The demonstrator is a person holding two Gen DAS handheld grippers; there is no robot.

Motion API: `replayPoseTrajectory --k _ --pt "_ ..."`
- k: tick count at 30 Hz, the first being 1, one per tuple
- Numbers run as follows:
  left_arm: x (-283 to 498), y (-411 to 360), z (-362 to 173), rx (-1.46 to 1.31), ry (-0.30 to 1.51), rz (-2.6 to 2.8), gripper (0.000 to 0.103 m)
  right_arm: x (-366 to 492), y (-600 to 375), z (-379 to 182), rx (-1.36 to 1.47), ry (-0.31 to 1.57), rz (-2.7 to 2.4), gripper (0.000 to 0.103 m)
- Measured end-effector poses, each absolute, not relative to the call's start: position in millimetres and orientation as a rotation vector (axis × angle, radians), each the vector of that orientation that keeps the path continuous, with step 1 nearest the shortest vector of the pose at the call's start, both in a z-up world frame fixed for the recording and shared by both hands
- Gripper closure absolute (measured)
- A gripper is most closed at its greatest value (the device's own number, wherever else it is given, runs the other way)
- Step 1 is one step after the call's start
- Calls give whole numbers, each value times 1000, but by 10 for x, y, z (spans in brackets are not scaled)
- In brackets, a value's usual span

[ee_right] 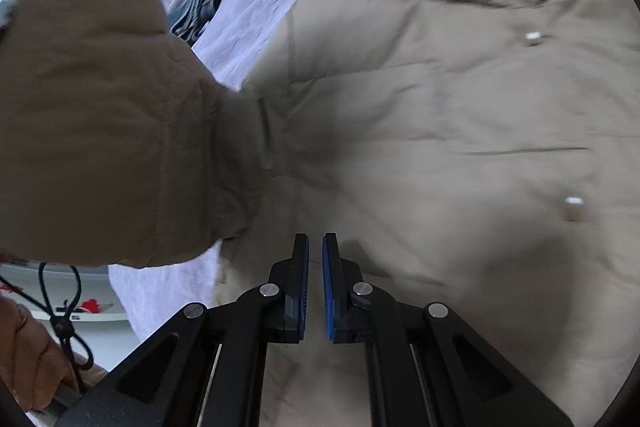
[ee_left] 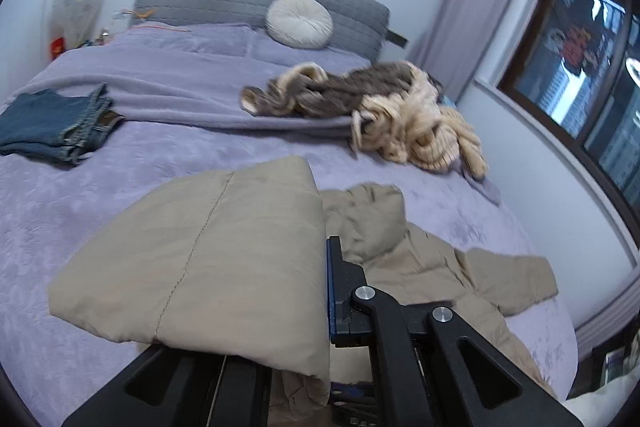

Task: Fold large clothes
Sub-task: 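Fold the held sleeve across the jacket front with the left gripper, then release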

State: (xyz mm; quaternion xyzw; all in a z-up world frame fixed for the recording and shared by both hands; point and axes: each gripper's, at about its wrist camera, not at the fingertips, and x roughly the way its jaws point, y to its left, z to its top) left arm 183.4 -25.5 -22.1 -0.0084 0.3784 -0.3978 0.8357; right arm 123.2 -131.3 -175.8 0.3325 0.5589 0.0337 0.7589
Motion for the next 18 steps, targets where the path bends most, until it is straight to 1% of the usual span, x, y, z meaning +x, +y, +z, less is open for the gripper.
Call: replayPoseTrajectory --k 2,5,8,9,12,13,15,16,17,18 --pt "1649 -709 -491 84 851 -858 97 969 -1651 -1653 697 1205 -11 95" --pt "1460 -1242 -1092 300 923 -787 97 613 -2081 -1582 678 1209 -120 95" --pt "1367 -1393 -1693 411 1032 -706 97 385 -2360 -1665 693 1237 -180 95" --pt "1358 -1380 -1805 424 1041 -685 97 330 -2441 -1681 705 1242 -191 95" --pt "1263 -1407 -1805 444 1009 -654 96 229 -2553 -1757 741 1241 -187 95" --pt "1242 -1411 -1783 451 1008 -653 93 275 -2519 -1784 751 1242 -182 95" --pt "1202 -1411 -1753 456 1012 -672 56 315 -2522 -1813 754 1246 -174 95" --pt "1198 -1386 -1713 445 1003 -676 17 278 -2546 -1826 754 1247 -170 95" --pt "1145 -1343 -1659 435 974 -663 0 247 -2590 -1811 753 1249 -166 94" --pt "1095 -1291 -1603 428 943 -655 0 291 -2579 -1794 748 1251 -164 94"
